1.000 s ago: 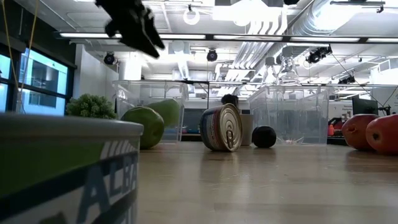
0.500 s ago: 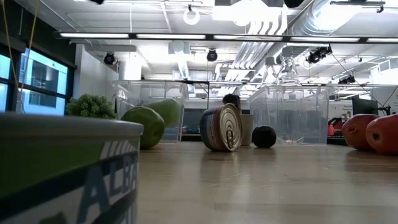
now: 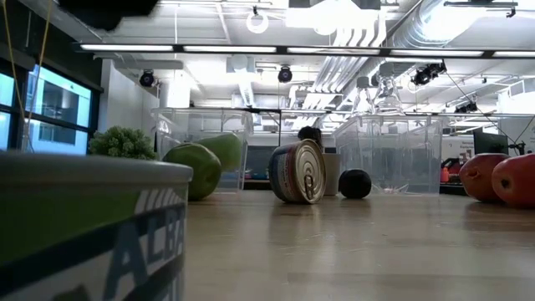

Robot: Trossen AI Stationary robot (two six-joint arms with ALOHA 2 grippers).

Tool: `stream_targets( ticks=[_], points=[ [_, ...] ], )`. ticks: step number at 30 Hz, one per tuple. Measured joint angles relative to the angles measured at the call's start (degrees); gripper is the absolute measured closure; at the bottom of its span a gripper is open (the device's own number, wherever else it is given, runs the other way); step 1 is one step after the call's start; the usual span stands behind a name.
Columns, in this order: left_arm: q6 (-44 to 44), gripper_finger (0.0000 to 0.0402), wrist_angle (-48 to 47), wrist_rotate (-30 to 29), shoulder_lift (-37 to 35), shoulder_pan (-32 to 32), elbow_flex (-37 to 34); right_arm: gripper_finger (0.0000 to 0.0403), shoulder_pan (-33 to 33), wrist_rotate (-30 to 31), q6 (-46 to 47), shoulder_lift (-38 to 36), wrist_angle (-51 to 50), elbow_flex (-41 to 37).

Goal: Pick & Place Food Item
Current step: Put the green tuna can into the gray bin

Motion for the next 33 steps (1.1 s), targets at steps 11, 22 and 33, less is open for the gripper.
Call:
stream_targets(
  ticks=[11, 22, 33],
  points=[
    [-3.62, 0.0006, 4.96, 0.04, 5.76, 2.18, 0.02, 0.0114, 0.27, 0.04, 0.42, 0.02, -0.11, -0.02],
    [-0.27, 0.0006, 8.11, 9.05, 6.97, 3.43, 0.03, 0.0114, 0.25, 0.03, 1.89, 0.02, 0.91, -0.04],
    [-7.30, 0.0006, 9.72, 2.77, 10.03, 3.90, 0.04, 0.0114, 1.02, 0.03, 3.69, 0.02, 2.44, -0.04]
  ],
)
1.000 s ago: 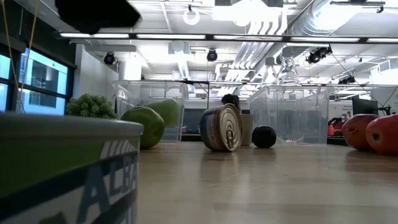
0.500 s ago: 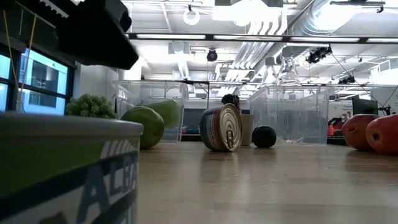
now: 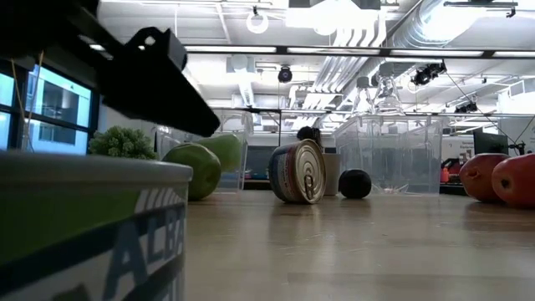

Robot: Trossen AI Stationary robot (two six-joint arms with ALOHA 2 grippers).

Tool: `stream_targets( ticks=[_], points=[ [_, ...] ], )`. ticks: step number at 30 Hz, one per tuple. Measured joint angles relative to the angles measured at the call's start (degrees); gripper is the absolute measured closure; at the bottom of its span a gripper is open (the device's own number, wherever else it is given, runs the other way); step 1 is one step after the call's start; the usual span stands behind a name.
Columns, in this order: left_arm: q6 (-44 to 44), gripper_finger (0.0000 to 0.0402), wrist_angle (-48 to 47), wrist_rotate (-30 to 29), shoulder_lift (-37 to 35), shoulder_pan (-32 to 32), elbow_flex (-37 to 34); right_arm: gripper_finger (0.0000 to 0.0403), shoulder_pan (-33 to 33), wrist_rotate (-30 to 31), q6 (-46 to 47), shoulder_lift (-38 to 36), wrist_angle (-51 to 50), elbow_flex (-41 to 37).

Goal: Pick & Place Food Item
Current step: Put the green tuna can into the gray bin

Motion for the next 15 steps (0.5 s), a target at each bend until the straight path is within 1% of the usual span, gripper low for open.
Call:
stream_targets(
  ticks=[3, 6, 11, 15],
  points=[
    [-0.06, 0.0006, 1.57, -0.40, 0.86, -1.37, 0.00, 0.0114, -0.01, 0.00, 1.09, 0.00, 0.10, 0.00],
    [1.48, 0.0006, 2.16, -2.91, 0.86, -2.43, -0.02, 0.0114, -0.02, 0.01, 1.08, 0.00, 1.11, 0.00],
    [0.46, 0.0006, 0.73, -3.13, 1.05, -2.37, -0.02, 0.0114, -0.02, -0.01, 1.28, 0.00, 1.81, 0.00],
    [0.42, 0.0014, -1.45, -3.42, 1.10, -2.21, -0.04, 0.0114, 0.34, 0.00, 2.08, 0.00, 1.79, 0.00]
  ],
)
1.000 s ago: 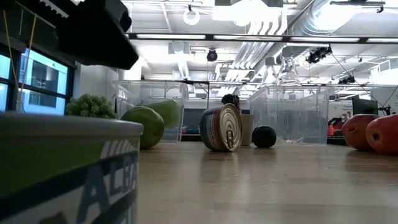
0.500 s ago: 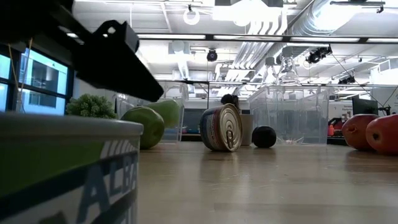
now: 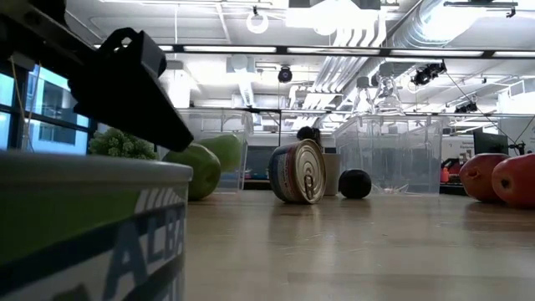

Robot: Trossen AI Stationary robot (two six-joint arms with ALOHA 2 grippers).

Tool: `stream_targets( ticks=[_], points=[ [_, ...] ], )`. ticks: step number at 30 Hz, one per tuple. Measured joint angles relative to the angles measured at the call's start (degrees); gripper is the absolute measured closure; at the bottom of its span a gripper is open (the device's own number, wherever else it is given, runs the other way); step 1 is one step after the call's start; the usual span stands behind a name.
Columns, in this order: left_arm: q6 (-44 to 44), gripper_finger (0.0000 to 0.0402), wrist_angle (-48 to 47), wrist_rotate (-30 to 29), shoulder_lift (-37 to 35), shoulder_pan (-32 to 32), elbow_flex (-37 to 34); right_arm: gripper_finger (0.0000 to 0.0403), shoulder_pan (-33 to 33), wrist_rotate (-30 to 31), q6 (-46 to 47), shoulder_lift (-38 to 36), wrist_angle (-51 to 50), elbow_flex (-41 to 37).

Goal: Pick & Place Food Item
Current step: Put the green tuna can into the gray bin

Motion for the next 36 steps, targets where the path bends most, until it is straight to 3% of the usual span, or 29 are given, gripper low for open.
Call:
stream_targets(
  ticks=[15, 19, 31, 36],
  points=[
    [-1.69, 0.0109, -1.19, -1.70, 3.43, 1.37, 0.22, 0.0114, 0.01, -0.04, -1.29, 0.00, -0.36, 0.02],
    [0.10, 0.0164, -1.37, -2.53, 3.48, 1.37, 0.22, 0.0114, 0.01, 0.00, -1.18, 0.00, -0.48, 0.02],
    [3.64, 0.0383, -4.28, -2.65, 3.50, 3.18, 0.17, 0.0114, 0.01, 1.76, 2.36, 0.00, -0.42, 0.02],
    [3.85, 0.0399, -7.29, -2.61, 3.50, 3.92, 0.20, 0.0114, -0.01, 3.00, 3.23, 0.00, -1.31, 0.04]
  ],
)
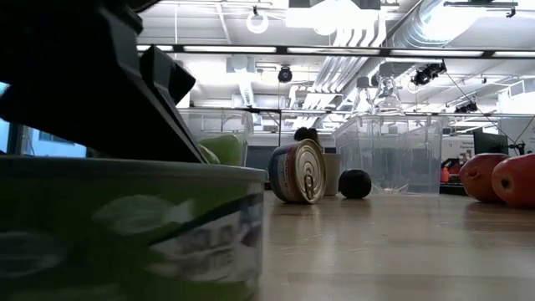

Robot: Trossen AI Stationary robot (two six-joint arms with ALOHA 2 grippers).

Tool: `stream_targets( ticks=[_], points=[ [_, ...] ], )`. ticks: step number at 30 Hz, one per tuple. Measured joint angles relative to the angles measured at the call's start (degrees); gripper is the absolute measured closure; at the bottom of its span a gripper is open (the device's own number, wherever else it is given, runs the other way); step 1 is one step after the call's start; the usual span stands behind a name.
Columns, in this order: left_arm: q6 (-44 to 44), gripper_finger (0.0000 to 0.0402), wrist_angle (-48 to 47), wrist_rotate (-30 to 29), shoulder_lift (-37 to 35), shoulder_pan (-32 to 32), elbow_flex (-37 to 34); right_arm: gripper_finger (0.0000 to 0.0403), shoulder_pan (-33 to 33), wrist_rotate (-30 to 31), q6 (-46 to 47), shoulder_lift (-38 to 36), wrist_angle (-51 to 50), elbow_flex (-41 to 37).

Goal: Pick & Place Food Item
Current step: Put the green tuna can into the gray bin

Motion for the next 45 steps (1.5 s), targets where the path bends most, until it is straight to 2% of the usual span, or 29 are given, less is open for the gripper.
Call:
stream_targets(
  ticks=[6, 11, 15, 21, 27, 45],
  points=[
    [-0.41, 0.0401, -1.31, -0.44, -0.43, 0.88, -0.07, 0.0114, 0.00, 0.02, -0.19, 0.00, -0.39, 0.00],
    [-1.22, 0.0401, -7.59, -1.00, -2.76, 4.36, -0.20, 0.0114, -0.13, 0.02, -0.20, 0.00, -0.46, 0.00],
    [-3.79, 0.0401, -8.80, 3.77, -2.71, 8.19, -0.31, 0.0114, -0.13, 0.02, -0.22, 0.00, -0.59, 0.00],
    [-8.06, 0.0401, -0.96, 8.86, -2.32, 11.35, -5.75, 0.0114, -0.09, -0.15, -0.22, 0.00, -1.63, 0.00],
    [-11.58, 0.0401, 10.36, 7.73, -2.31, 10.89, -12.32, 0.0114, -0.09, -0.22, -0.24, 0.00, -3.98, 0.00],
    [-9.73, 0.0401, 14.29, 7.77, -2.43, 10.50, -12.61, 0.0114, -0.13, -0.02, -2.10, 0.00, -4.92, 0.00]
  ],
)
